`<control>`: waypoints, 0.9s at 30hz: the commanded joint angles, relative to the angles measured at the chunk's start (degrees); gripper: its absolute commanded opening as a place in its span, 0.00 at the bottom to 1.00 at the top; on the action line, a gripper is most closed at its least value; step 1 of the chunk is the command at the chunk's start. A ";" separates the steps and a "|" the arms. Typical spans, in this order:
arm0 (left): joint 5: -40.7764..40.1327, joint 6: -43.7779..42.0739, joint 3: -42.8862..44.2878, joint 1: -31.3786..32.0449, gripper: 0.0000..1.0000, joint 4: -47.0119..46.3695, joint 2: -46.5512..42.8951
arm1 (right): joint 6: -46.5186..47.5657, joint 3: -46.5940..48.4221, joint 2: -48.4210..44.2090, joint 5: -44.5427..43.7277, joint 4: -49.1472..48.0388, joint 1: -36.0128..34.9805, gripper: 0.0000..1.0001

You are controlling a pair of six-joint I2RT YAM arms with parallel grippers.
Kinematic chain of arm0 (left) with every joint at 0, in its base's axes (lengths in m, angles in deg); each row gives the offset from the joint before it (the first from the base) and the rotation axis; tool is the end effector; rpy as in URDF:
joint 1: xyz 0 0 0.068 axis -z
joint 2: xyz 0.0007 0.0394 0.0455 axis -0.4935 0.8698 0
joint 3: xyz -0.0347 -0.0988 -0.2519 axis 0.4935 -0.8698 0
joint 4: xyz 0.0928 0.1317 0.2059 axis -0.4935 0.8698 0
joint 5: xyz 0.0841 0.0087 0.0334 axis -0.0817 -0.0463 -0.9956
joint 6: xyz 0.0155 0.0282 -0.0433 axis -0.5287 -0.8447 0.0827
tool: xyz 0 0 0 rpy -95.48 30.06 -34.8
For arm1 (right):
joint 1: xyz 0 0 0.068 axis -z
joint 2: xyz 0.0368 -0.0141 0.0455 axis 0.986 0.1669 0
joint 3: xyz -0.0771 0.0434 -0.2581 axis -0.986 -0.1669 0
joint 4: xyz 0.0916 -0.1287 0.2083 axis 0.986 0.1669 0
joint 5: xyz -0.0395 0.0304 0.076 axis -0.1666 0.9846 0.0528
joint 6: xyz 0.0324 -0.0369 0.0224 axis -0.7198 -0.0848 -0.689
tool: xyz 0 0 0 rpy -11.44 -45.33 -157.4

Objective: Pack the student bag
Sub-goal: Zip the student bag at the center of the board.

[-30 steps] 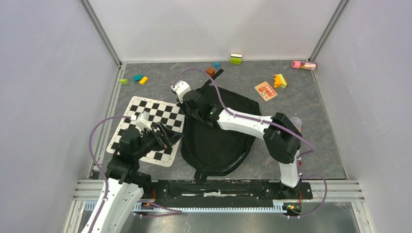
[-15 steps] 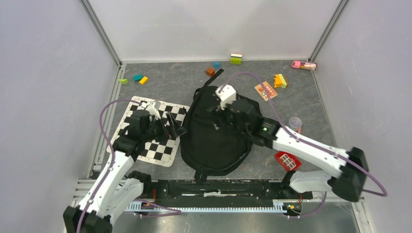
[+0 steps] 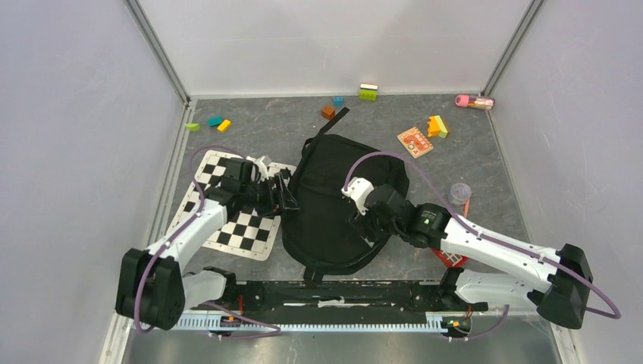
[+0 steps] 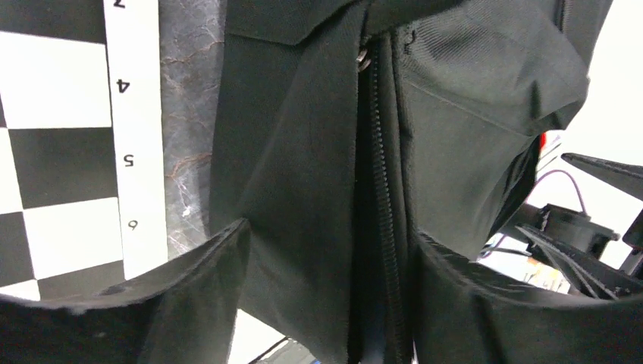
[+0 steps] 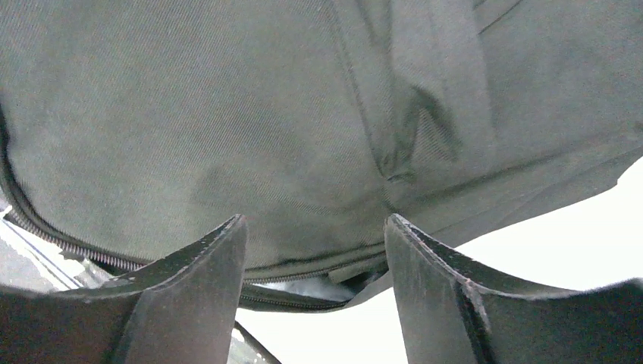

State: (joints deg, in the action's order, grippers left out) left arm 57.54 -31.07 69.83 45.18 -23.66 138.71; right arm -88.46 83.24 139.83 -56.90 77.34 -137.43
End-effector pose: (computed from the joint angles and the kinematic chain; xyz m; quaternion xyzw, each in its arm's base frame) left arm 0.2114 -0.0772 0.2120 -0.0401 0.9141 -0.3480 0.2044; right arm 0.1265 0.1833 0.2630 -0.3734 0.8485 0.1162 0.3566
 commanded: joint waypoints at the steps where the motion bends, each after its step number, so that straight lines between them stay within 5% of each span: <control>1: 1.98 -4.85 3.45 0.24 0.61 0.96 3.20 | 0.97 -0.13 1.44 1.59 4.24 -1.61 0.70; 5: 0.15 -5.09 4.48 0.20 0.27 0.53 3.57 | 0.74 -0.49 1.72 0.78 5.97 -2.03 0.70; 11: -2.95 -10.09 12.46 0.20 0.03 3.25 9.25 | -0.09 -0.84 2.41 -1.30 7.36 -2.78 0.74; 16: -4.16 -11.53 18.98 0.12 0.02 5.25 15.39 | 0.87 -0.43 4.11 -4.50 7.71 -2.91 0.75; 27: -5.62 -12.08 18.65 -0.06 0.02 4.84 15.40 | 3.29 2.12 5.67 -10.96 3.67 -6.17 0.72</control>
State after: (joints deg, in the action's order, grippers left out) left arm 53.65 -40.60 86.38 45.40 -16.14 154.58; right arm -87.02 82.87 145.30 -63.41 83.81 -142.41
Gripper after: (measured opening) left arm 0.050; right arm 0.720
